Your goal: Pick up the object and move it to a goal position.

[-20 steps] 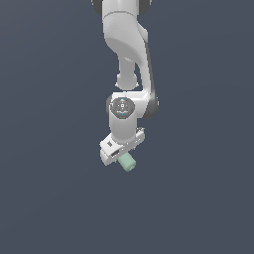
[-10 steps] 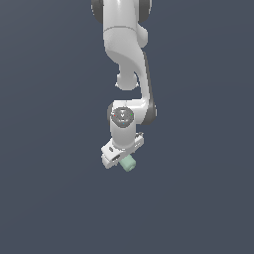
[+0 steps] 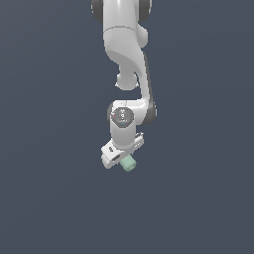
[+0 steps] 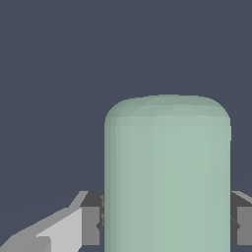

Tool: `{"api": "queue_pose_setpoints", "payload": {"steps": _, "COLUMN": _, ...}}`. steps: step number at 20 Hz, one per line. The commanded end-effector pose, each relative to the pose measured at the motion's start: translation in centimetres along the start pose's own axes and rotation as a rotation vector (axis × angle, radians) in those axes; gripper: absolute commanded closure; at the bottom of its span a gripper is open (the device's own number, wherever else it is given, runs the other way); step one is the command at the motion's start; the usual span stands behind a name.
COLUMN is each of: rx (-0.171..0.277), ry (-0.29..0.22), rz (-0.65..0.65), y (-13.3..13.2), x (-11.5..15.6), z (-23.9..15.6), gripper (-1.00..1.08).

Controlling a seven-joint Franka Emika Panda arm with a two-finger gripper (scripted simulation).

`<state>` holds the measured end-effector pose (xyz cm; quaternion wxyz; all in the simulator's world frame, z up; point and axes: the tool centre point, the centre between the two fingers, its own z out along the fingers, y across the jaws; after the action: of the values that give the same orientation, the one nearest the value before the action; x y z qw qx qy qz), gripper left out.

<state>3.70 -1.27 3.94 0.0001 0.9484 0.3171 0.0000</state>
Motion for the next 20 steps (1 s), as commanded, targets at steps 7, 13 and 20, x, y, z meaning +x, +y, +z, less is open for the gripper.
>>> {"api": "queue_pose_setpoints", "payload": {"steps": 7, "rx": 0.0, "ry": 0.0, "rz": 0.0, "y": -1.1, "x": 0.4, "z": -0.7, "gripper": 1.08}}
{"api": "queue_pose_setpoints", "payload": {"steps": 13, "rx": -0.001, "ry": 0.0, "rz": 0.0, "y": -4.9, "x": 1.7, "z": -3.0, "gripper": 1.08}}
{"api": "queue_pose_setpoints", "payload": {"steps": 20, "rx": -0.001, "ry": -0.001, "rz": 0.0, "y": -12.0, "x": 4.3, "z": -7.5, "gripper": 1.08}}
